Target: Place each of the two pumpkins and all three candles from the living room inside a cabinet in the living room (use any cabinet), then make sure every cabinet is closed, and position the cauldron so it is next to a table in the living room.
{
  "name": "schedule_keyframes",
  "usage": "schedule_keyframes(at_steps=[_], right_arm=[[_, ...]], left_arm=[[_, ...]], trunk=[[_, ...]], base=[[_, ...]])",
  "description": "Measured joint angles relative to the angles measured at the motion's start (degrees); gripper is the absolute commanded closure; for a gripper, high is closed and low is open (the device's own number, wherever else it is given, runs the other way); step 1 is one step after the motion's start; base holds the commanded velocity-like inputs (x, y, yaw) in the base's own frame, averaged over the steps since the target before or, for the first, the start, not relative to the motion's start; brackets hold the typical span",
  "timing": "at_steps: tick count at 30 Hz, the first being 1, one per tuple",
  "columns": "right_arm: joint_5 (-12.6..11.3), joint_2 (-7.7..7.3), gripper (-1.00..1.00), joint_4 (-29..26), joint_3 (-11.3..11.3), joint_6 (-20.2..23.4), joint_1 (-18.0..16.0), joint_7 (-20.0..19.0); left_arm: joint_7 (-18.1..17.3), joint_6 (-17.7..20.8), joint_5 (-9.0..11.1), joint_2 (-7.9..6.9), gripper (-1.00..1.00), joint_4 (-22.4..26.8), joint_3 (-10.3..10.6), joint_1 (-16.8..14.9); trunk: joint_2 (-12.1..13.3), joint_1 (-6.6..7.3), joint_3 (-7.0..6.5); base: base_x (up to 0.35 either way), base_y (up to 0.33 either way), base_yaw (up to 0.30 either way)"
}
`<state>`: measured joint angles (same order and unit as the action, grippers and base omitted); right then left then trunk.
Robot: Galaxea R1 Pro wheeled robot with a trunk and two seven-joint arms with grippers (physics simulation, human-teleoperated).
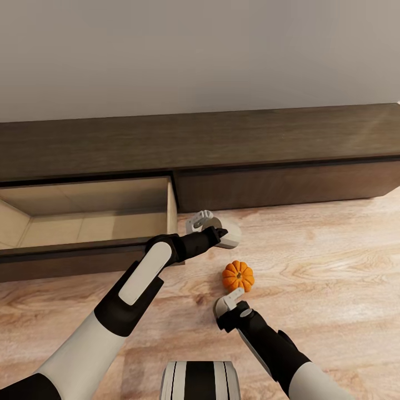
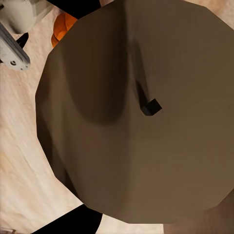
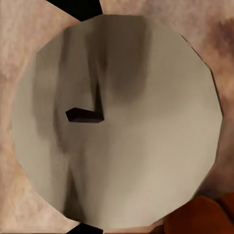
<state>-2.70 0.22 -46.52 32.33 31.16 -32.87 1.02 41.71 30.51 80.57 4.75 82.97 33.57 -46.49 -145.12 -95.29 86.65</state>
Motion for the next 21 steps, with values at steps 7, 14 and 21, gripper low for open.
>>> schedule_keyframes(at_steps=[7, 14, 21], right_arm=[[-0.04, -0.04, 1.0, -0.36, 0.06, -0.14, 0.0, 0.23], [0.06, -0.05, 1.0, -0.32, -0.07, -0.13, 0.0, 0.54], [-0.24, -0.15, 1.0, -1.41, -0.06, -0.08, 0.0, 0.39]], left_arm=[[-0.03, -0.04, 0.0, 0.0, 1.0, 0.0, 0.0, 0.0], [-0.03, -0.09, 0.0, 0.0, 1.0, 0.0, 0.0, 0.0], [-0.03, -0.08, 0.0, 0.0, 1.0, 0.0, 0.0, 0.0]], trunk=[[0.0, 0.0, 0.0], [0.0, 0.0, 0.0], [0.0, 0.0, 0.0]], base=[[0.0, 0.0, 0.0], [0.0, 0.0, 0.0], [0.0, 0.0, 0.0]])
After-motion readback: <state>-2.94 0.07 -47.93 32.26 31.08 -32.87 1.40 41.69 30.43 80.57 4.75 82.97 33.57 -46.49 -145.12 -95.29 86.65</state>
